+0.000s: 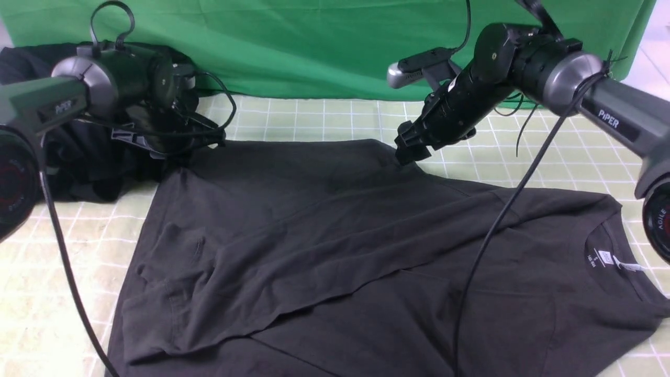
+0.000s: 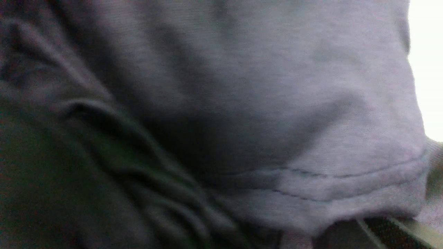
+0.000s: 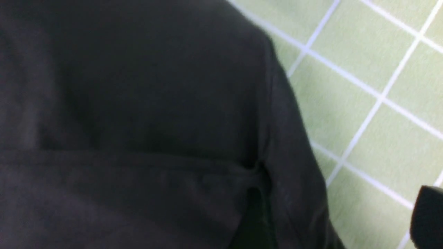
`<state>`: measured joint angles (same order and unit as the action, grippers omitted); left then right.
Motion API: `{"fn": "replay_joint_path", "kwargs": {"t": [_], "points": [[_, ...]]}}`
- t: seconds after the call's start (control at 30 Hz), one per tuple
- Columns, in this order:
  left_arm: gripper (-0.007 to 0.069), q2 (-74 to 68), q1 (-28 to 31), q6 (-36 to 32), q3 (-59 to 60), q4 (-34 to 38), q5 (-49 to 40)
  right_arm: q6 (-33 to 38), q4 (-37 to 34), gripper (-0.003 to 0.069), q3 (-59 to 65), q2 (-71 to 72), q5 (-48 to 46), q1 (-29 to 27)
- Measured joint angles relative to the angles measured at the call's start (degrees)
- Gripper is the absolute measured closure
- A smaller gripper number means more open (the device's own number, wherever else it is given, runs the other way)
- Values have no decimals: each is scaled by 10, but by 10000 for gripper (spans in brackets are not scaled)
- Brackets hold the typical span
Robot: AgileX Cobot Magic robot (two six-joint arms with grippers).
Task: Fold a long-sleeved shirt over a green coffee tablecloth.
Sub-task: 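Grasp the near edge of the shirt at its hem and shoulder corners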
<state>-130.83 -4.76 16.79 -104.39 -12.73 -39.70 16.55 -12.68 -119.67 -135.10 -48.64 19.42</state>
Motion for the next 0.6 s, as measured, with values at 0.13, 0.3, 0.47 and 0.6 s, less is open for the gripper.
{"fn": "replay_joint_path", "kwargs": {"t": [0.13,0.3,0.47,0.6], "points": [[623,0,9,12,0,0,1,7,0,124,0,-7,12,0],[623,0,14,21,0,0,3,11,-9,124,0,-21,28,0],[623,1,14,24,0,0,3,29,-24,148,0,-35,40,13],[623,7,14,25,2,-2,-1,33,-25,359,0,-46,58,22]]}}
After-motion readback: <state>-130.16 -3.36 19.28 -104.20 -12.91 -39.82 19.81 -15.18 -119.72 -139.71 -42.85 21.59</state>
